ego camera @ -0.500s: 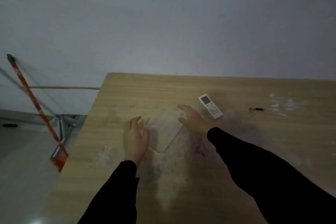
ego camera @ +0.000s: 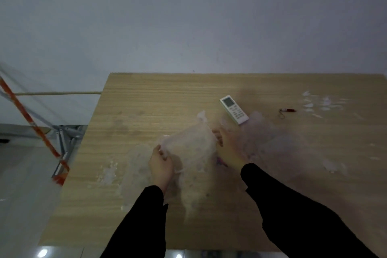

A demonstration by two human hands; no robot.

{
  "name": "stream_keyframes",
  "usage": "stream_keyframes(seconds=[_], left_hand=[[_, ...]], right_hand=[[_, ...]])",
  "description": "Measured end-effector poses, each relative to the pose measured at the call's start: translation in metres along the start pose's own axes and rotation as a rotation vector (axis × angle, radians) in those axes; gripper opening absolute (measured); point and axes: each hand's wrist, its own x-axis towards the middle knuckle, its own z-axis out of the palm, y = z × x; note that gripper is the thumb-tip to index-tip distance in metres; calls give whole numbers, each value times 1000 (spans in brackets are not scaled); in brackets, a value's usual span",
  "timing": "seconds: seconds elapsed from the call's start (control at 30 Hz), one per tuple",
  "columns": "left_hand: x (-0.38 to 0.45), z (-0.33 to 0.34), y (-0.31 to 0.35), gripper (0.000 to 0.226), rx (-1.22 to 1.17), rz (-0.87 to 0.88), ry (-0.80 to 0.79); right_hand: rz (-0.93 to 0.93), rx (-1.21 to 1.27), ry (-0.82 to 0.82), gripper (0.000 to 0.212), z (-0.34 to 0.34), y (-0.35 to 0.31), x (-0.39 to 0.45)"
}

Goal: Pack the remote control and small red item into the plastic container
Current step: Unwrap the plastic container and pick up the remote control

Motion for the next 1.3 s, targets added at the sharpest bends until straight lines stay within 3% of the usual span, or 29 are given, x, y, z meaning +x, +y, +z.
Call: stream_keyframes(seconds=[0.37, 0.57, 0.73, 0.87, 1.07, 1.2, 1.3], left_hand=[[-41, 64, 25, 28, -14, 158, -179], [-56, 87, 34, 31, -39, 208, -232], [-61, 89, 35, 21, -102, 185, -233], [-61, 87, 32, 15, -137, 177, -250], [-63, 91, 25, 8, -182, 185, -227], [-63, 94, 21, 14, -172, 194, -204], [-63, 96, 21, 14, -173, 192, -191]], right_hand=[[89, 22, 213, 42, -59, 62, -73], [150, 31, 199, 41, -87, 86, -87], [21, -269, 407, 29, -106, 75, -67], [-59, -372, 325, 29, -112, 48, -16], [2, -568, 115, 52, -102, 30, 47], [-12, -756, 119, 59, -98, 26, 63], [-20, -712, 94, 53, -103, 22, 67]])
